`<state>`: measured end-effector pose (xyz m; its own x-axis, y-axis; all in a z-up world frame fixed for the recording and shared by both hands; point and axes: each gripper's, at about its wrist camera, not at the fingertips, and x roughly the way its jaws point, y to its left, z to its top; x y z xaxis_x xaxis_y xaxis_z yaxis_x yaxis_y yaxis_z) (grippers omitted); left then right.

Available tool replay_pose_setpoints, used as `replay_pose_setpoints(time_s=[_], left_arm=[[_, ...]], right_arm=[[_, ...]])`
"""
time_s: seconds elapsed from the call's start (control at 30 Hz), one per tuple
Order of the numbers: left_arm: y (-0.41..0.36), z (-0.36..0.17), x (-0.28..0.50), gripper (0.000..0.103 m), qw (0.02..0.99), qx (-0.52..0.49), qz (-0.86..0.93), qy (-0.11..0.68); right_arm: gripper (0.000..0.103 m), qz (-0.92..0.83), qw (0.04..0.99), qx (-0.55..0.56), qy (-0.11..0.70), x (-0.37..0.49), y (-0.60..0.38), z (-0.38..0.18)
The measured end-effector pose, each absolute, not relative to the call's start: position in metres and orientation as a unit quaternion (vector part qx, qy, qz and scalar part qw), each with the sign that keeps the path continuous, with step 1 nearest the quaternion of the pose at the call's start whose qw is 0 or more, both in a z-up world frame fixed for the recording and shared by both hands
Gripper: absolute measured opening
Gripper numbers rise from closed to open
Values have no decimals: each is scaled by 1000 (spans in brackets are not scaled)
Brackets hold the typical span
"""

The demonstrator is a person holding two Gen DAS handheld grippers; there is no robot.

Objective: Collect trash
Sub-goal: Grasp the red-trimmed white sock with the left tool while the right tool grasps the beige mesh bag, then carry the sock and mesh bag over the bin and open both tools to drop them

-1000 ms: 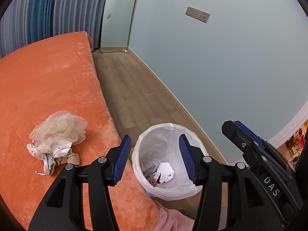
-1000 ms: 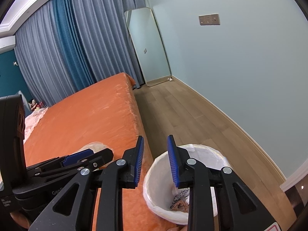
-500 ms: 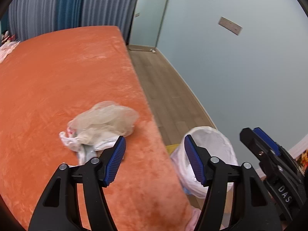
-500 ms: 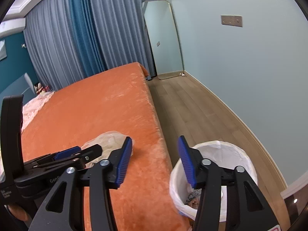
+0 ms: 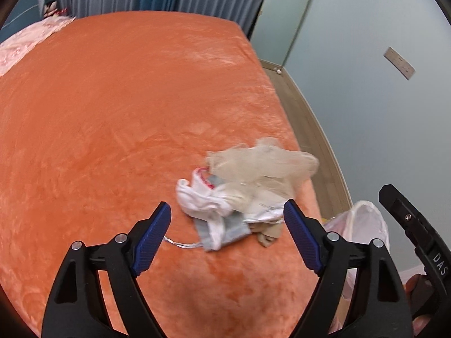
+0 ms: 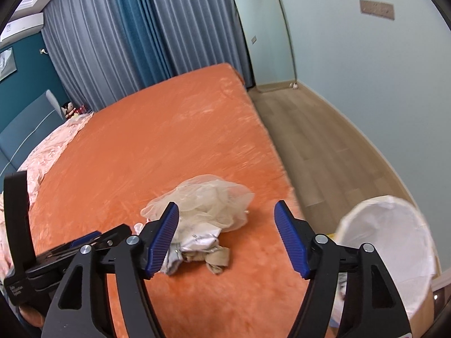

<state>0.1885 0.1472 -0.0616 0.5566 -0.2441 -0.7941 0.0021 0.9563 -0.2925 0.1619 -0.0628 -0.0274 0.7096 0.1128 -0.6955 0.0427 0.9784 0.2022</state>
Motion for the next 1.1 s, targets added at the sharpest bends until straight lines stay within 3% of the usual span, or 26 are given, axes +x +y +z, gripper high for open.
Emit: replay_pose_setpoints(time_s=[0.3,0.4,0.5,0.57,0.63,0.7,0.9,1.1], left_arm=[[175,-113,236,78,847,-171,-65,498],[173,-125,243,73,841,-180,-78,505],[170,-136,247,55,834,-182,-97,512],[167,-141,247,42,831,-180,-108,516],[166,-144,246,30,830,-176,-114,517],[166,-144,243,15,828,-175,-120,519],[174,-119,227,11,840,-172,-115,501],[175,-61,207,10,861,-170,-119,463]], right_arm=[[68,12,896,136,424,238,-53,-77],[67,11,886,149,439,253,-54,-92],[42,21,876,149,458,261,-50,-109],[14,31,868,144,474,261,-43,-118],[5,39,864,139,483,257,-38,-124],[3,46,865,132,483,250,-33,-123],[2,66,886,116,443,224,-28,-76],[2,80,911,118,387,201,-36,-3]])
